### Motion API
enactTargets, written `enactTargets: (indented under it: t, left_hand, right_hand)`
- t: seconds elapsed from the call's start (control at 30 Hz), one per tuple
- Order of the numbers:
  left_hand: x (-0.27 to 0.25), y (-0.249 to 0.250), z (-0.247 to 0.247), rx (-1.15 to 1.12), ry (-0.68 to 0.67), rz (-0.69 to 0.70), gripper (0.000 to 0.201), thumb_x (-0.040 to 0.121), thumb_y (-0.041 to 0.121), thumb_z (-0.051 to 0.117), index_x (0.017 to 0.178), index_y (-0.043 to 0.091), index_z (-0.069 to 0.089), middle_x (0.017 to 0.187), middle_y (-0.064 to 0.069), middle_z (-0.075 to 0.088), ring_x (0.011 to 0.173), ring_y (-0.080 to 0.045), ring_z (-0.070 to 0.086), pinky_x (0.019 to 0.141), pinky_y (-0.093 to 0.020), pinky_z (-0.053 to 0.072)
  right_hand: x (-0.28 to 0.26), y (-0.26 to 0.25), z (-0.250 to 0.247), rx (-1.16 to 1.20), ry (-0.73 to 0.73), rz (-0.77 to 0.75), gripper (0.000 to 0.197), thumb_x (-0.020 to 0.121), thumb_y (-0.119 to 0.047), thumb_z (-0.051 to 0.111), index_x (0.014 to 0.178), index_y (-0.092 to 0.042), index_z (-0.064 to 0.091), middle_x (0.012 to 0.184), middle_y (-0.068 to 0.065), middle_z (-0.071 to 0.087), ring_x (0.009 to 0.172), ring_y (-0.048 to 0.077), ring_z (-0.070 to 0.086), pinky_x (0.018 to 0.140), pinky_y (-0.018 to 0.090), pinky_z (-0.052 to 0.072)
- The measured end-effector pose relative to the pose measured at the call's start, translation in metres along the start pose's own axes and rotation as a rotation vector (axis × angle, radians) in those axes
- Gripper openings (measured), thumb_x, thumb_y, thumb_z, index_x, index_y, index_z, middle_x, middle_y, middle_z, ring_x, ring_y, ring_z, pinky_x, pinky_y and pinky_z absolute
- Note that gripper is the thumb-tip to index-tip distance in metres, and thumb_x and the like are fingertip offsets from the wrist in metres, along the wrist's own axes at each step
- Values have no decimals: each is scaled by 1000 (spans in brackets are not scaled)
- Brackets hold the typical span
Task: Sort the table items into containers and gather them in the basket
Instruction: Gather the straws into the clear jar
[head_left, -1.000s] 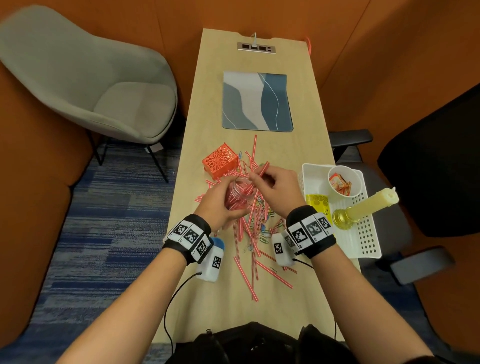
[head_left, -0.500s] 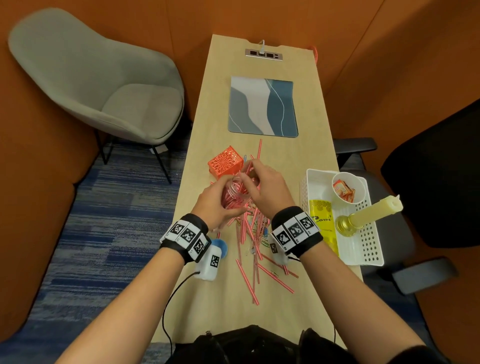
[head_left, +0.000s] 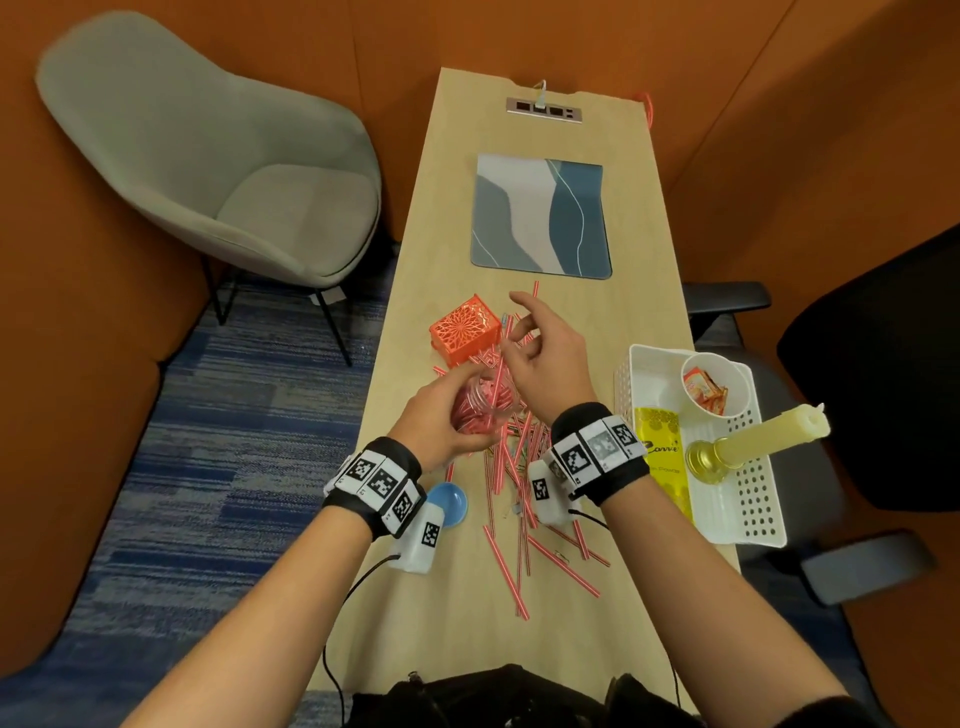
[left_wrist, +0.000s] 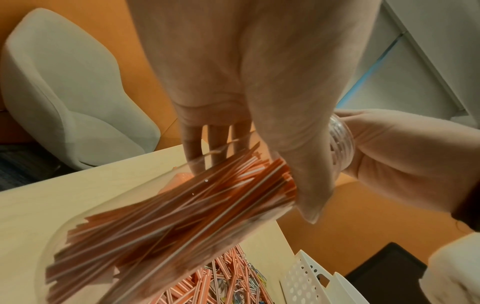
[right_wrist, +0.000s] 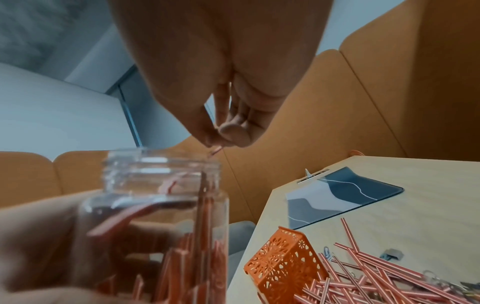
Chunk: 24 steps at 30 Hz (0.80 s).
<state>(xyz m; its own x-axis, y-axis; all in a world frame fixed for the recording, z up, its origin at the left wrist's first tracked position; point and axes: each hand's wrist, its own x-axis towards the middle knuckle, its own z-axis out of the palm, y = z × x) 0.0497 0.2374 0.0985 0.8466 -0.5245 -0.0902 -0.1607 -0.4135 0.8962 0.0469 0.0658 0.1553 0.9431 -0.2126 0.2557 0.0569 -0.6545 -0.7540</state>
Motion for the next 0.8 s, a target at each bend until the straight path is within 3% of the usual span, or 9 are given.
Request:
enactTargets:
  t: [0.13, 0.23, 0.3, 0.47, 0.57, 0.67, 0.73, 0.8]
  left_hand:
    - [3, -6, -3, 6, -12, 7, 87, 63, 31, 95, 138, 30, 51, 123, 8, 66, 111, -8, 64, 100, -33, 52]
    - [7, -8, -5, -5, -16, -1, 88, 62, 31, 96, 138, 28, 51, 124, 8, 66, 111, -5, 64, 100, -34, 53]
    - [8, -8, -6, -22, -13, -8, 87, 62, 29, 96, 137, 28, 53, 120, 9, 68, 107, -2, 65, 99, -32, 53]
    - [10, -8, -8, -26, 27, -19, 85, 62, 32, 96, 135, 28, 53, 116, 10, 69, 104, -4, 67, 97, -28, 53]
    - [12, -7, -9, -14, 31, -17, 81, 63, 30, 95, 133, 31, 54, 110, 12, 70, 99, -3, 68, 93, -28, 55]
    - [16, -7, -9, -6, 49, -8, 79, 64, 26, 94, 132, 31, 54, 104, 14, 70, 94, 0, 67, 88, -26, 55]
    - [19, -7, -10, -7, 61, -15, 82, 65, 23, 93, 136, 30, 53, 103, 16, 67, 94, 6, 64, 84, -17, 51]
    - [20, -9, -11, -6, 72, -18, 84, 66, 24, 93, 138, 30, 51, 107, 14, 67, 97, 3, 64, 86, -14, 49]
  right_hand:
    - [2, 5, 0, -69, -64, 162, 55, 88, -32, 70, 138, -22, 50, 109, 1, 54, 89, 9, 52, 87, 26, 45]
    - [1, 7, -1, 43, -49, 186, 27, 86, -16, 71, 112, -23, 69, 82, -4, 64, 65, 4, 50, 70, 26, 50]
    - [-1, 5, -3, 88, -31, 180, 24, 83, -9, 71, 103, -23, 72, 70, -6, 63, 55, 4, 49, 62, 20, 49]
    - [-6, -3, -9, 79, 38, 7, 19, 78, -11, 80, 94, -16, 72, 74, -6, 68, 64, 5, 61, 66, 15, 52]
    - [-7, -7, -6, -61, -64, -154, 10, 81, -11, 76, 88, -13, 69, 78, -6, 67, 71, 6, 61, 71, 20, 54]
    - [-10, -8, 9, -194, -246, -248, 5, 90, -10, 63, 94, -11, 64, 86, 1, 65, 79, 15, 59, 76, 33, 52]
    - [-12, -5, 17, -209, -336, -176, 13, 98, -18, 50, 108, -17, 59, 94, 4, 60, 87, 17, 55, 81, 32, 47]
    - [-13, -2, 17, -172, -339, -131, 21, 102, -24, 42, 117, -23, 57, 103, 2, 59, 97, 14, 51, 86, 27, 42]
